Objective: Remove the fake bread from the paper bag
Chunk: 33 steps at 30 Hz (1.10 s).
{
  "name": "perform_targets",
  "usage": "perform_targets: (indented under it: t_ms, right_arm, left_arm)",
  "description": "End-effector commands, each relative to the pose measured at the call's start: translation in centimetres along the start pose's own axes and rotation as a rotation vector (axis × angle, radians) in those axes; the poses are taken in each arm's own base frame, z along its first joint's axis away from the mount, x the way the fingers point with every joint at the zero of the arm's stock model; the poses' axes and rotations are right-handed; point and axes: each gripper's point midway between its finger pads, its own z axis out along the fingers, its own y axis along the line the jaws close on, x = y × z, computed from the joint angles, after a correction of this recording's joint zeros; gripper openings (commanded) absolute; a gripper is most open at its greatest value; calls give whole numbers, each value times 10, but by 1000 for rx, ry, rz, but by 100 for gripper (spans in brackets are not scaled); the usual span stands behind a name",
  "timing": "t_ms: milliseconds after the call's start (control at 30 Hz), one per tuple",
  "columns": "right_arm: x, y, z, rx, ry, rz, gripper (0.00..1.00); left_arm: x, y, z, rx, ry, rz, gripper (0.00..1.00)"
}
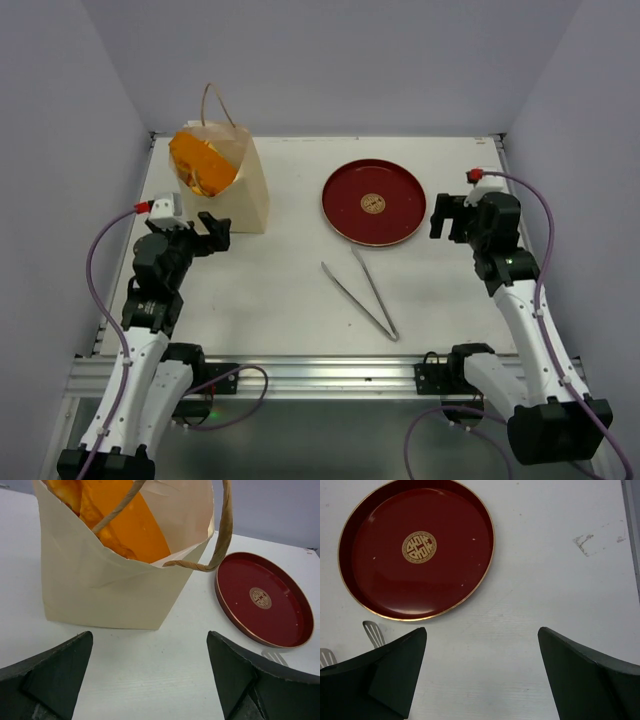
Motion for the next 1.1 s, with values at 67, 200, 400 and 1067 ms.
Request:
perform_targets:
  t_ms: [67,200,400,1067]
  right_arm:
    - [-41,12,-16,-67,-98,-40,99]
    - [-36,44,-28,-291,-109,-237,99]
    - [-8,85,-43,-602,-46,-391,99]
    - [15,95,-41,-687,-22,-393,99]
  left_arm:
    - [-19,-22,-24,30,20,-180,99]
    - [-22,-25,-38,-28,75,-372,97]
    - [-24,-23,-45,-137,99,-638,95]
    - [-71,-19,9,-362,194,-792,70]
